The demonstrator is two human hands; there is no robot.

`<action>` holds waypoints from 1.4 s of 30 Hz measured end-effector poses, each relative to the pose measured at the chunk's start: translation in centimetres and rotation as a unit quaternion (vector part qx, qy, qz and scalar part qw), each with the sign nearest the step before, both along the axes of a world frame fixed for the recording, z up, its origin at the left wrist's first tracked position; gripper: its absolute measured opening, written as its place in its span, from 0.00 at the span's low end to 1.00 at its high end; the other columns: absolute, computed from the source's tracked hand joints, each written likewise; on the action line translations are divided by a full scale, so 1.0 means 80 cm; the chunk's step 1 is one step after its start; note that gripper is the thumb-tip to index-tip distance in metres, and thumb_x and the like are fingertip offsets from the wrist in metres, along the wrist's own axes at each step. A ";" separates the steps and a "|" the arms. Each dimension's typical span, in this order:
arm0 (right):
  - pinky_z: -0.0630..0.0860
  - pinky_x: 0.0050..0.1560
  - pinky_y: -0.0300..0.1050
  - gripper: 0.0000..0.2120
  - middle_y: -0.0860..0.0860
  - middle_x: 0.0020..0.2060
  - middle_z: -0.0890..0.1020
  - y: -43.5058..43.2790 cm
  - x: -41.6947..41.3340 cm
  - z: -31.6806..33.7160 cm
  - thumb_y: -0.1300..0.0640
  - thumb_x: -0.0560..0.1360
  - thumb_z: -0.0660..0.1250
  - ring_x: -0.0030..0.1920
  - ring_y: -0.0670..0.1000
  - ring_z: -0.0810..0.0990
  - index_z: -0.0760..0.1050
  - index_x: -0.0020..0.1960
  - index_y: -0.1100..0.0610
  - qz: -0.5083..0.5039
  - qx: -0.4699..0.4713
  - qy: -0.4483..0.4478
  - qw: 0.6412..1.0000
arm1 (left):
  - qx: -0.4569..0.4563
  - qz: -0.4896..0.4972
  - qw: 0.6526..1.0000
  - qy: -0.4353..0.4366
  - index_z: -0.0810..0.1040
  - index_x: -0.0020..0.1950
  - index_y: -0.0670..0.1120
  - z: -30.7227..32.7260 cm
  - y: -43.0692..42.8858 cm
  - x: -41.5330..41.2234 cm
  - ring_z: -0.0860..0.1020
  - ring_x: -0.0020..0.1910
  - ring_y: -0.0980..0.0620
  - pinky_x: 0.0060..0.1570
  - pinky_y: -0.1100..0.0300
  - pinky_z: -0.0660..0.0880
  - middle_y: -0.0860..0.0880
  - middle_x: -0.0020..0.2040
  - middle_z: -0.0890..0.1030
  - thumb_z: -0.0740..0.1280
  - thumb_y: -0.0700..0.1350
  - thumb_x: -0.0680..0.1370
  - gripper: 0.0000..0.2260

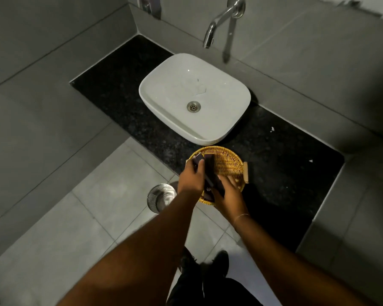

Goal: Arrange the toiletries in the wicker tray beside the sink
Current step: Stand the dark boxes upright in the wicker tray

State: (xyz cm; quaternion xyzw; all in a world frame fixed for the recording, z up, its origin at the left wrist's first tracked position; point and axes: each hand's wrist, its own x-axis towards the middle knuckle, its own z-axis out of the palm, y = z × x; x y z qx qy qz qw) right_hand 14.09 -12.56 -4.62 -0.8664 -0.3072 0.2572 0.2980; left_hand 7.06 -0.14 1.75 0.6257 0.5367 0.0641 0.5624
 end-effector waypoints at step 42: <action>0.82 0.42 0.50 0.18 0.62 0.54 0.85 0.010 0.054 0.140 0.47 0.84 0.60 0.51 0.60 0.86 0.81 0.62 0.57 -0.318 0.207 0.537 0.753 | 0.409 -0.517 0.725 0.198 0.70 0.80 0.65 0.174 -0.010 0.014 0.84 0.61 0.46 0.47 0.55 0.71 0.49 0.63 0.85 0.59 0.66 0.86 0.22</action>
